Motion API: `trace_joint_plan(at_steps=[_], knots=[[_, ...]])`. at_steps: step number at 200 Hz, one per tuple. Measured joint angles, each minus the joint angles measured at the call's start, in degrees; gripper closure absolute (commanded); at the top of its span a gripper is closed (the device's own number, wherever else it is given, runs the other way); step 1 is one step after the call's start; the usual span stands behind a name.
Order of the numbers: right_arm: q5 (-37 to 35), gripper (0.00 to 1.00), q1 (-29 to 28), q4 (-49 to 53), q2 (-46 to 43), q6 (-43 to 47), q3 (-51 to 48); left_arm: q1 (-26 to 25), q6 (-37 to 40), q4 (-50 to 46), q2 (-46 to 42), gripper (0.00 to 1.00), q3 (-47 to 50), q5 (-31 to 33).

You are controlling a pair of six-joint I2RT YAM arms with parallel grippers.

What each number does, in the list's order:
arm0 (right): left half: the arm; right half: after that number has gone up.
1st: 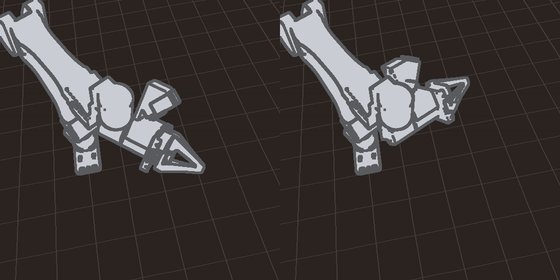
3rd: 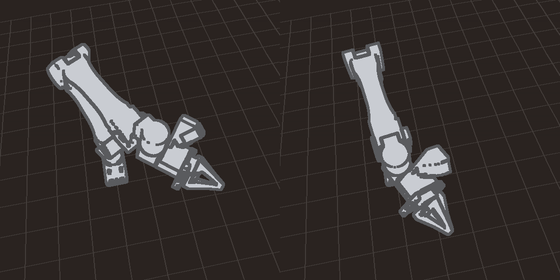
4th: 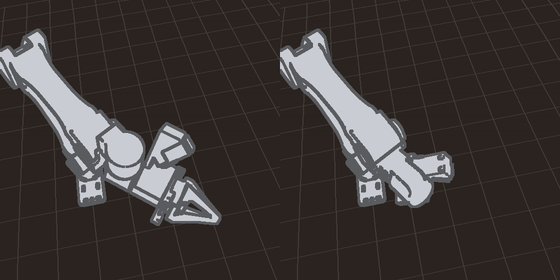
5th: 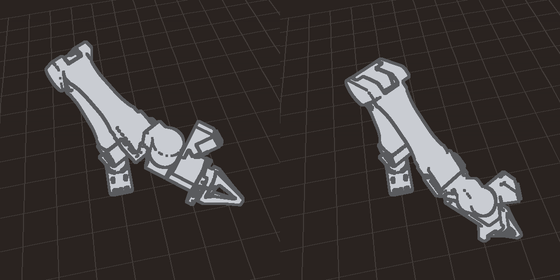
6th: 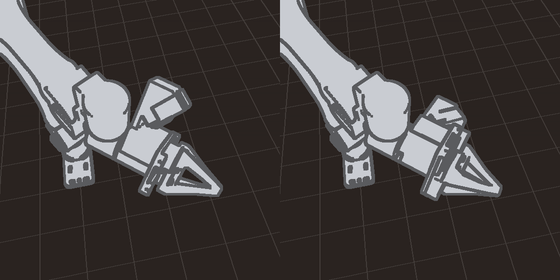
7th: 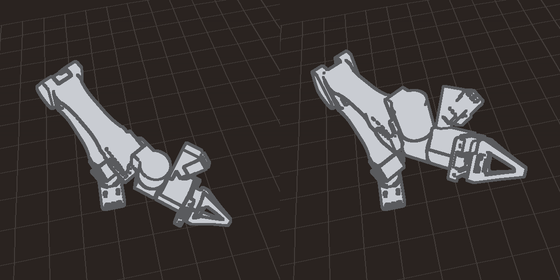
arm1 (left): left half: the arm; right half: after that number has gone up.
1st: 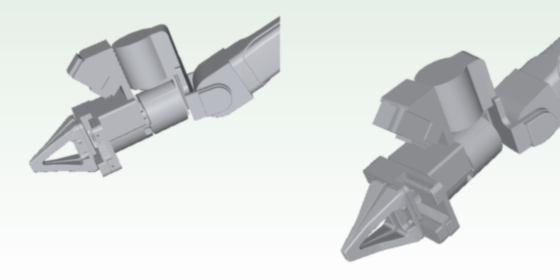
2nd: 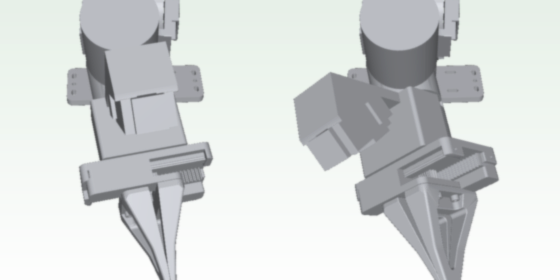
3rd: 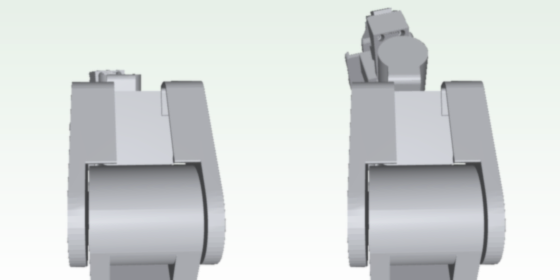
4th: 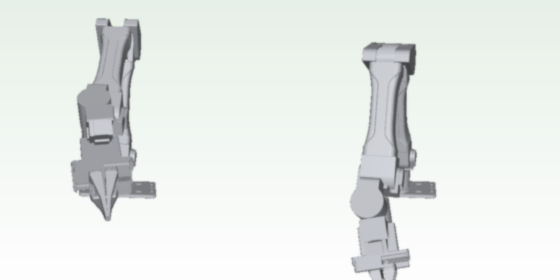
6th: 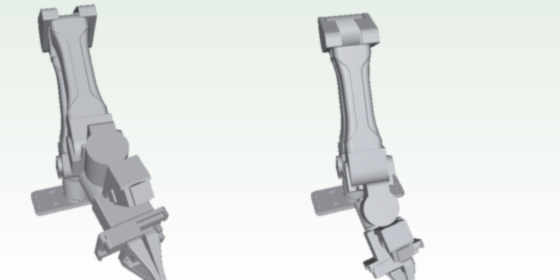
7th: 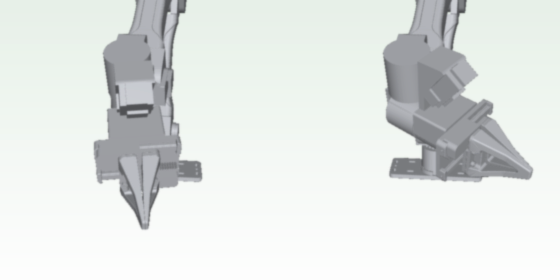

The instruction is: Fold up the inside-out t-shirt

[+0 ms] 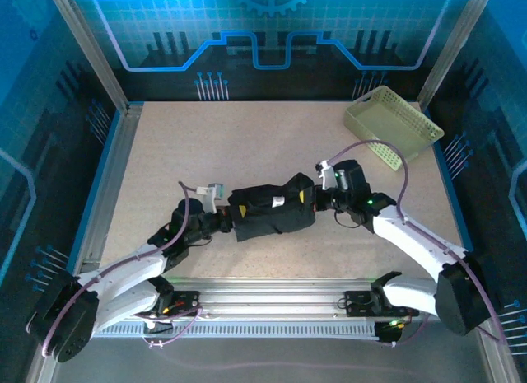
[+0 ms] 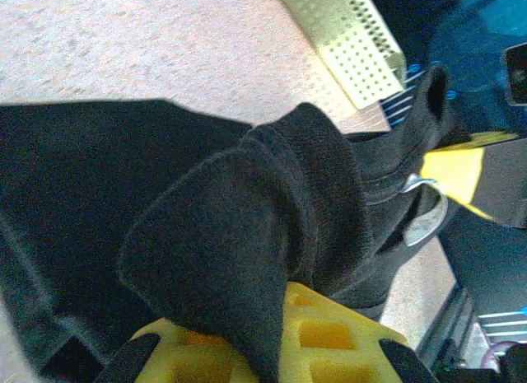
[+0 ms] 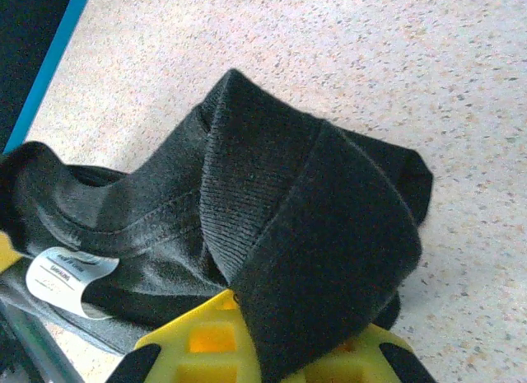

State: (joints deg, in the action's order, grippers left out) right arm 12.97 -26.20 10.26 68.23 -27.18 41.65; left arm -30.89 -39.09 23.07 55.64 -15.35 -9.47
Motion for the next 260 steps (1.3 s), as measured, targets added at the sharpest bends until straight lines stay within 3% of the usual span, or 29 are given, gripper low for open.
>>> trace_joint_plan(at_steps=[46,102,183,260], knots=[[-0.63,1.0,-1.42,0.87,8.04,0.68,6.95,-0.04,0.04,-3.26,-1.49,1.0,-0.15,6.78],[-4.35,1.0,-1.55,2.32,17.84,4.09,15.58,0.07,3.54,-4.13,7.41,1.0,-5.22,12.81],[-7.54,1.0,-1.55,2.78,27.23,5.86,20.28,3.06,4.94,-1.68,20.98,0.98,-9.64,13.11],[-8.33,1.0,-1.55,2.54,34.62,6.29,23.78,5.64,2.97,1.66,28.06,0.86,-10.54,11.17]])
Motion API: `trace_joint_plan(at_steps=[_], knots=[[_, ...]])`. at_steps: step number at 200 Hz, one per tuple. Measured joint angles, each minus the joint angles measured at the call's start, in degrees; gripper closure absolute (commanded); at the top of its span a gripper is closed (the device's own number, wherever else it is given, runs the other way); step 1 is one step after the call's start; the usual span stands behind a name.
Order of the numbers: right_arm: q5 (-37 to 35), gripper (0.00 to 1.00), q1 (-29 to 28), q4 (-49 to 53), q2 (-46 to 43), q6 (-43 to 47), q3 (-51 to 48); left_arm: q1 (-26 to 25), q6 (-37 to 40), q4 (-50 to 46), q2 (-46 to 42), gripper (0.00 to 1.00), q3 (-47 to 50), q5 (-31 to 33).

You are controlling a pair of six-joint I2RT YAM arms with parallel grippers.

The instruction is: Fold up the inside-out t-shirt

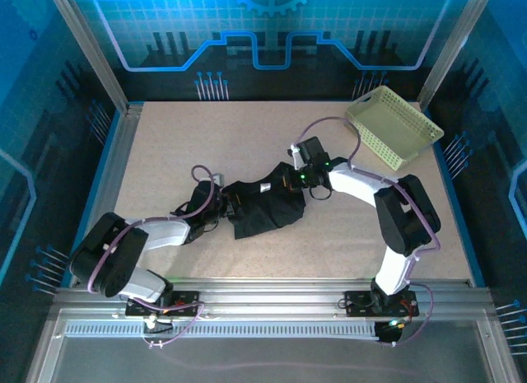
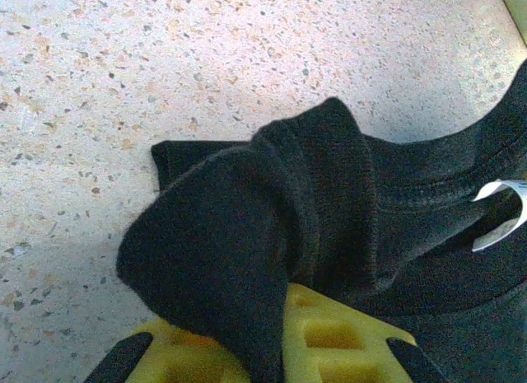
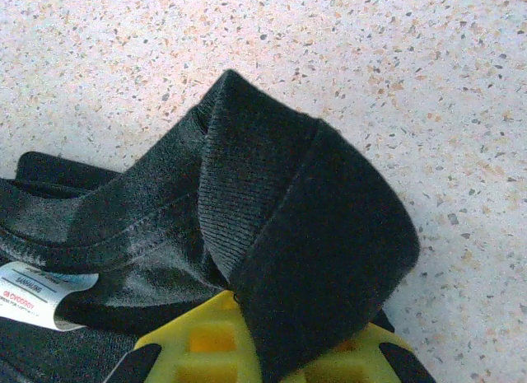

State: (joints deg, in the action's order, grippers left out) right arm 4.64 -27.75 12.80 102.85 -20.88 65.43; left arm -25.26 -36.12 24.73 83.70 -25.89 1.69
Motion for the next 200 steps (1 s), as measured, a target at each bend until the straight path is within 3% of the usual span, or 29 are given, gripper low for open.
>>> trace_joint_plan(at_steps=[19,30,37,59,84,99,129,149,172,200], knots=[[-0.2,0.99,0.0,0.11,1.27,0.0,1.07,0.87,-0.66,-0.04,1.03,0.84,-0.57,-0.72],[-0.39,0.94,0.0,0.17,2.03,0.0,1.81,1.53,-1.4,-0.07,1.29,0.76,-0.85,-1.03],[-0.92,0.83,0.0,0.26,2.27,0.02,2.12,2.1,-1.6,-0.52,1.33,0.65,-0.96,-0.96],[-3.74,0.58,0.2,1.14,2.38,0.13,2.91,4.09,-2.56,-3.39,1.33,0.53,-1.09,-0.37],[-6.86,0.36,0.52,2.34,1.92,1.14,3.45,4.92,-2.89,-9.25,0.15,0.46,-2.32,0.35],[-7.91,0.29,0.9,3.58,0.35,1.16,3.06,4.92,-2.69,-13.77,-4.04,0.42,-2.58,1.46],[-8.35,0.29,2.47,4.72,-7.65,1.2,-1.16,4.2,-2.56,-20.44,-16.41,0.39,-2.58,3.04],[-4.72,0.32,4.35,3.15,-14.69,0.22,-7.23,0.24,-3.1,-23.5,-22.34,0.36,-2.45,3.72],[1.18,0.35,5.29,-1.09,-21.42,-0.79,-17.35,-4.83,-5.55,-22.88,-24.9,0.35,0.35,2.97],[6.67,0.38,5.2,-5.64,-24.35,-1.62,-27.47,-7.39,-7.8,-20.98,-23.06,0.35,5.84,2.36]])
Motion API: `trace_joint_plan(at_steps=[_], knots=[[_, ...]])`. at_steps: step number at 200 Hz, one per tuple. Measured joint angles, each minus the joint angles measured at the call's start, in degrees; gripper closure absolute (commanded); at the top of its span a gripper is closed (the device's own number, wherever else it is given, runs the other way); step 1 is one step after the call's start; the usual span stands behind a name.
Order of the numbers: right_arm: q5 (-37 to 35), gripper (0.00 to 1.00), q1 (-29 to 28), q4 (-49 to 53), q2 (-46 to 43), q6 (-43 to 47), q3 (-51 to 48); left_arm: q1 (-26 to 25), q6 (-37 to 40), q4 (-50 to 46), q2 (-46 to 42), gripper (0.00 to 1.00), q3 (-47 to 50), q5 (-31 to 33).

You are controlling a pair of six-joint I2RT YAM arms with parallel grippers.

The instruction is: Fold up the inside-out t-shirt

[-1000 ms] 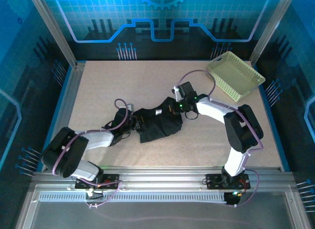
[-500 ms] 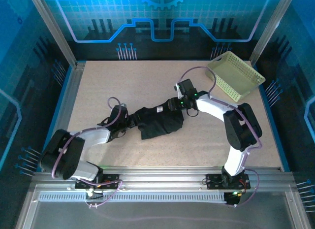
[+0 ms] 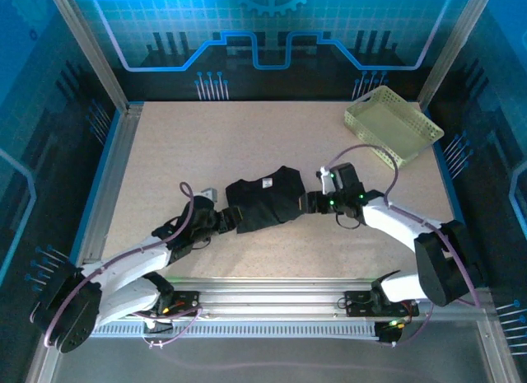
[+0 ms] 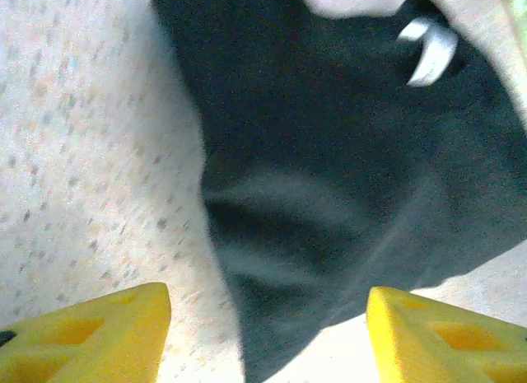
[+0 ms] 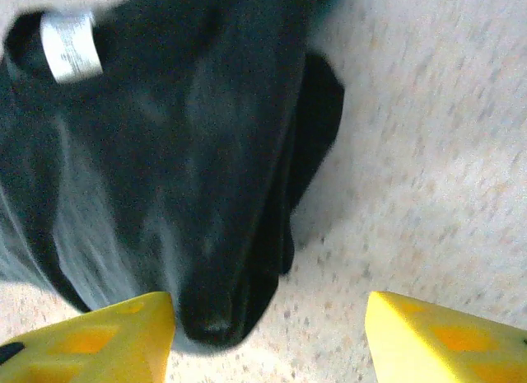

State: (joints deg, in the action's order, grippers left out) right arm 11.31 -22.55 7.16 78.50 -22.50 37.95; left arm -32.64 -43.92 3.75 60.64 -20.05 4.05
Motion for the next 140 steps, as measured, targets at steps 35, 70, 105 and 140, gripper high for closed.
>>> trace_joint_plan(at_steps=[35,70,105,140], knots=[[2.86,0.42,-0.92,-6.75,1.77,-0.66,-3.48,-0.63,-0.83,5.77,5.64,0.38,1.7,-0.92],[1.25,0.5,-5.07,-11.89,5.46,-1.14,-3.17,-0.66,-0.74,13.44,9.97,0.45,1.7,-2.69],[-0.74,0.6,-8.02,-13.16,6.62,-1.53,-2.43,-0.7,-0.48,17.29,13.0,0.58,1.7,-4.26],[-1.53,0.72,-8.33,-13.25,6.58,-1.75,-2.45,-0.76,0.52,17.88,13.38,0.77,1.75,-4.5]])
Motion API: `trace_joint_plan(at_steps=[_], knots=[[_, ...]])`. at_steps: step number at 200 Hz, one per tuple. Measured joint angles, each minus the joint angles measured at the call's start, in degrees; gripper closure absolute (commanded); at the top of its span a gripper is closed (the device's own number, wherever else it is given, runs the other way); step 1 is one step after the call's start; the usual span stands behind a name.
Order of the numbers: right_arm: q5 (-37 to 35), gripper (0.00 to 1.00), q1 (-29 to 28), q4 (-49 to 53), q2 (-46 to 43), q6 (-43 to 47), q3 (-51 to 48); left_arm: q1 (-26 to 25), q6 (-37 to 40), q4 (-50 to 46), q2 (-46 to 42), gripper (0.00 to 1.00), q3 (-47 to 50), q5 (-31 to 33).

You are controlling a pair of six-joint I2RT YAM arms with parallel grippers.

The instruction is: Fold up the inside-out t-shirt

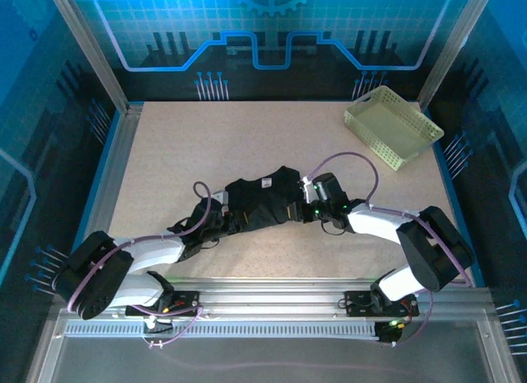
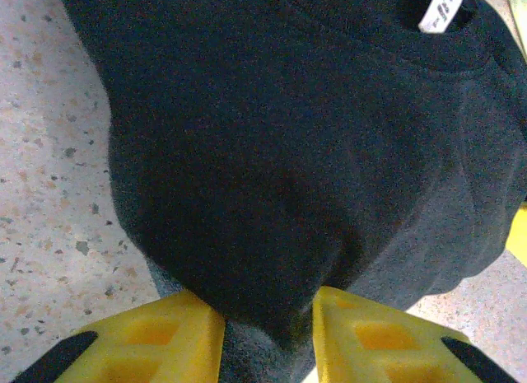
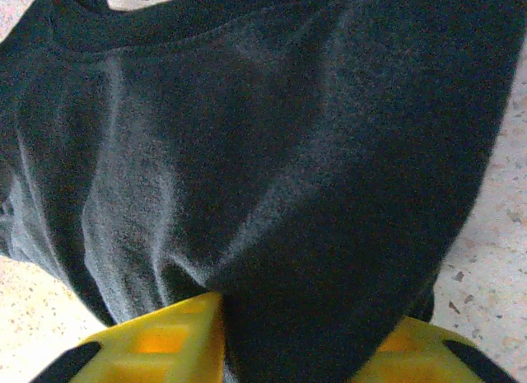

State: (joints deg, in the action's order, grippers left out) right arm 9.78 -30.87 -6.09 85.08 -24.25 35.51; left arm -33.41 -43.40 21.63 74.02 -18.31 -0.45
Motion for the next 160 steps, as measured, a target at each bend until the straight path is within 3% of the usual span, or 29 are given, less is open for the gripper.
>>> trace_joint_plan(at_steps=[43,76,160], knots=[[-0.35,0.81,0.0,0.11,-1.53,-0.28,-0.68,-0.04,2.01,-4.11,-3.72,1.0,0.09,1.75],[-0.92,0.85,-0.37,1.81,-3.04,-0.31,-0.66,-0.02,3.69,-7.85,-5.38,1.0,0.07,3.74],[-3.28,0.74,-0.68,6.25,-7.67,0.59,-0.7,1.81,6.08,-11.32,-5.49,1.0,0.04,4.79]])
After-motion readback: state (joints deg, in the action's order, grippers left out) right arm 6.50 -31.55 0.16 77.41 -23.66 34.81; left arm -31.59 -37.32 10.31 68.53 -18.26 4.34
